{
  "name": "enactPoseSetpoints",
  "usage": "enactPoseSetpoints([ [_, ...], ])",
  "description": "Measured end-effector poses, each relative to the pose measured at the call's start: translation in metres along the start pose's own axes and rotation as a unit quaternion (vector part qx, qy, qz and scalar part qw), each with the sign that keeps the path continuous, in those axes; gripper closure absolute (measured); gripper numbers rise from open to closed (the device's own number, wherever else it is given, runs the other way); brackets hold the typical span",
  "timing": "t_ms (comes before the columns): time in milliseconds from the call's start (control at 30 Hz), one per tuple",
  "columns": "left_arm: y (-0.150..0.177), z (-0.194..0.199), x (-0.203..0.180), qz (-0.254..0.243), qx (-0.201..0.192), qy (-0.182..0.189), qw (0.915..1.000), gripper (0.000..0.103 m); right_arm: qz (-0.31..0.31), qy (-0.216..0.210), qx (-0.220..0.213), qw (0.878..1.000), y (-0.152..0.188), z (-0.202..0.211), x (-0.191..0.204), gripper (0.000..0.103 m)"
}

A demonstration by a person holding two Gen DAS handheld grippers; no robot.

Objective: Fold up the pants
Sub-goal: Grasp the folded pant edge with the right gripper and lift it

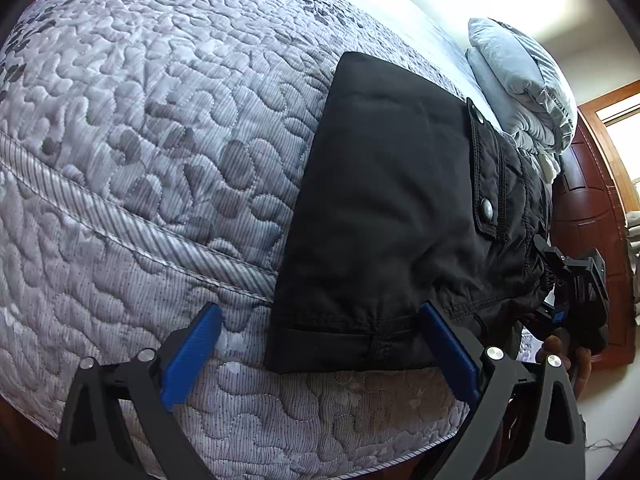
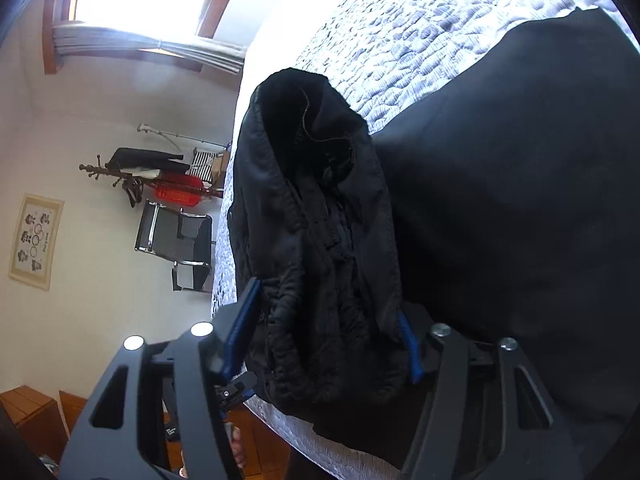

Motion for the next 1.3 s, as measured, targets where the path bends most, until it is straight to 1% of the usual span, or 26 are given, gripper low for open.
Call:
enactPoseSetpoints([
  [33,0.000,-0.001,0.000,0.000,0.000,-0.001,1.0000,0.004,0.001,0.001,0.000,1.000,0.000,0.001,-0.002,0.064],
  [100,0.000,-0.002,-0.001,-0.002,0.002,-0.003,1.0000,0.004,0.004,-0.005,0.000,1.000,0.001,0.003,-0.002,0.071],
  [133,0.000,-0.002,-0.002,-0.003,0.002,-0.003,1.0000,0.004,0.006,-0.009,-0.002,1.000,0.002,0.005,0.000,0.073],
  [233,0.001,-0.003,-0.002,-0.002,0.002,-0.005,1.0000,0.004,0.005,-0.018,-0.005,1.000,0.004,0.010,0.005,0.076],
  [533,0.004,0.004,-0.001,0.004,0.002,-0.002,1.0000,0.004,0.064,0.003,-0.025,0.998,0.009,0.042,0.046,0.078],
  [867,0.004,0.022,-0.009,-0.007,-0.006,0.014,0.9999,0.004,0.118,0.000,-0.046,0.992,0.010,0.077,0.093,0.078],
  [1000,0.004,0.029,-0.016,-0.010,-0.011,0.023,0.9996,0.004,0.131,-0.002,-0.055,0.990,0.011,0.097,0.098,0.078],
  [1167,0.003,0.035,-0.025,-0.022,-0.014,0.022,0.9994,0.004,0.135,-0.003,-0.070,0.988,0.008,0.122,0.093,0.078],
  [1300,0.007,0.035,-0.029,-0.026,-0.009,0.022,0.9994,0.004,0.133,0.010,-0.079,0.988,0.005,0.133,0.088,0.078],
])
Point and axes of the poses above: each gripper's, at about its wrist camera, not at the fingertips, and z roughly against the way its jaws point, x to its left, y to its underside, the point moved 8 cm from there along -z, roughly the way its jaws point, and after that the axes turned 15 degrees about y, right-handed, at the moved point
